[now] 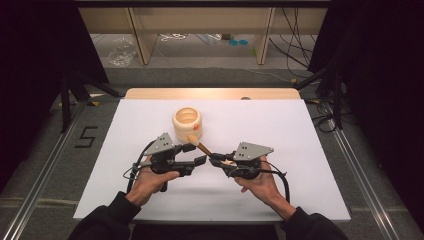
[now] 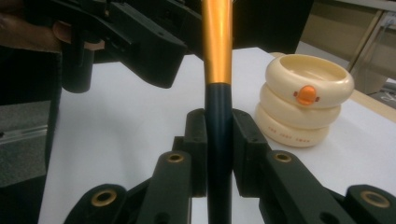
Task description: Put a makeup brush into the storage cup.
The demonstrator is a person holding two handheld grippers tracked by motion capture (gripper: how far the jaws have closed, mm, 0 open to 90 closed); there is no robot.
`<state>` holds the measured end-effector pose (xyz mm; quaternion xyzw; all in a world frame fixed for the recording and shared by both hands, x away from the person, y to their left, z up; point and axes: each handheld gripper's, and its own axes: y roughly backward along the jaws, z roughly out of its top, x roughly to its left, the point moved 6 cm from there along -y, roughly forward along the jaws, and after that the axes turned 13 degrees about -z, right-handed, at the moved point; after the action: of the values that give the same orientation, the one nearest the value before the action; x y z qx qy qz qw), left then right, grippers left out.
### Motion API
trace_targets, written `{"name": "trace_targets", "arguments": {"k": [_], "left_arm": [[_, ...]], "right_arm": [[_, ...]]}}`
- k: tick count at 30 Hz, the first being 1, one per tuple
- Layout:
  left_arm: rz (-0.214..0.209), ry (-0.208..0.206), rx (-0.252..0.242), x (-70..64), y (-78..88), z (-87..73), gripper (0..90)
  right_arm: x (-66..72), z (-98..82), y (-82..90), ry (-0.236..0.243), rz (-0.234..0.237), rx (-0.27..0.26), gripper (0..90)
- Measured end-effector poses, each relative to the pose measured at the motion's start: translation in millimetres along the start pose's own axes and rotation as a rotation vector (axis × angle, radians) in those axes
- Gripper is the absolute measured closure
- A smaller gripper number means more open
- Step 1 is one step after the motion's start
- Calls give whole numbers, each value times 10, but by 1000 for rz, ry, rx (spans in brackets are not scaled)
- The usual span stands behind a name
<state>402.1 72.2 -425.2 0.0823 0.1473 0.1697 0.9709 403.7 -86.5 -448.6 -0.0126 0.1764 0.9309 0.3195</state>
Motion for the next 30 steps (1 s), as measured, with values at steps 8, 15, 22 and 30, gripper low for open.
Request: {"name": "trace_targets", "arguments": {"k": [8, 15, 22, 30], "left_arm": [[-6, 13, -20, 11, 15, 9, 469], [-22, 20, -33, 14, 12, 11, 554], [-50, 47, -45, -4, -1, 12, 627], [-75, 74, -72, 1, 4, 23, 688]], "right_arm": [[59, 4, -67, -34, 15, -11, 784], [72, 17, -79, -36, 14, -15, 783], [103, 28, -98, -42, 23, -20, 783], [125, 42, -111, -55, 31, -30, 783]]}}
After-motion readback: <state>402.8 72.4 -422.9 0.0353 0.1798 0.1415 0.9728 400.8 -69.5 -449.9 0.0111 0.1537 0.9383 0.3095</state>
